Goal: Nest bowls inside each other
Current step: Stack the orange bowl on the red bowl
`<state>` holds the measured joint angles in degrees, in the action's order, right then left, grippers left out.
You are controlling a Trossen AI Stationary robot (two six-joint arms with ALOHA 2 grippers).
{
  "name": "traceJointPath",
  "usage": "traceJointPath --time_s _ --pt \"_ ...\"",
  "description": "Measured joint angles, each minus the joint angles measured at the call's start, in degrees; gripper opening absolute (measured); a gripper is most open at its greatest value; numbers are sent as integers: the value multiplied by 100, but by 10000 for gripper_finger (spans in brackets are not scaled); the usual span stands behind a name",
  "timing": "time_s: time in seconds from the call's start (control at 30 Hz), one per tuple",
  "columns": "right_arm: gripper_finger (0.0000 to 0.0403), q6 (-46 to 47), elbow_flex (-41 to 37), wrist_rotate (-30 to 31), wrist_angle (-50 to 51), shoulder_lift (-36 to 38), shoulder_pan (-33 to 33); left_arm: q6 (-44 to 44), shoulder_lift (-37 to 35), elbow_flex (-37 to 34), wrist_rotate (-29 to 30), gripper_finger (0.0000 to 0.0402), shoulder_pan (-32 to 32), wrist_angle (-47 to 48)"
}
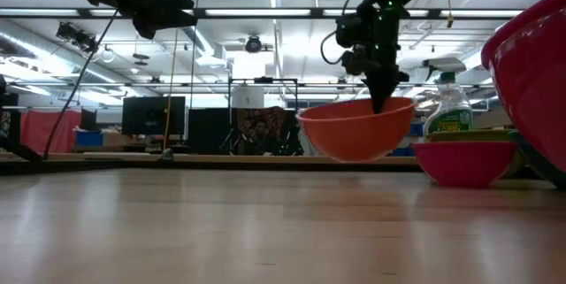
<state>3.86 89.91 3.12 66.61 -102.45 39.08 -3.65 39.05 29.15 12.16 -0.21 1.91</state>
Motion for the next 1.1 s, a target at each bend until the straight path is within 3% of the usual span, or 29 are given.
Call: traceJointPath --time_s 0.23,0.33,0.53,0.73,1.0,1.1 --pt "28 239 -53 49 11 1 -266 -138 312 -164 0 233 0 -210" --pt "27 337 -103 64 44 0 -362 56 988 -470 -2 233 4 -882" --pt "23 666 -103 -280 -132 0 -408 1501 2554 -481 -190 233 -166 -2589" --pt "27 755 -103 -463 -124 2 -421 2557 4195 547 -225 233 -205 -2367" --pt "27 767 -103 -600 -9 4 -524 3993 5758 2206 1383 233 -369 -1445" --pt "27 767 -103 -612 62 4 -619 4370 6112 2700 1609 233 -410 -1022"
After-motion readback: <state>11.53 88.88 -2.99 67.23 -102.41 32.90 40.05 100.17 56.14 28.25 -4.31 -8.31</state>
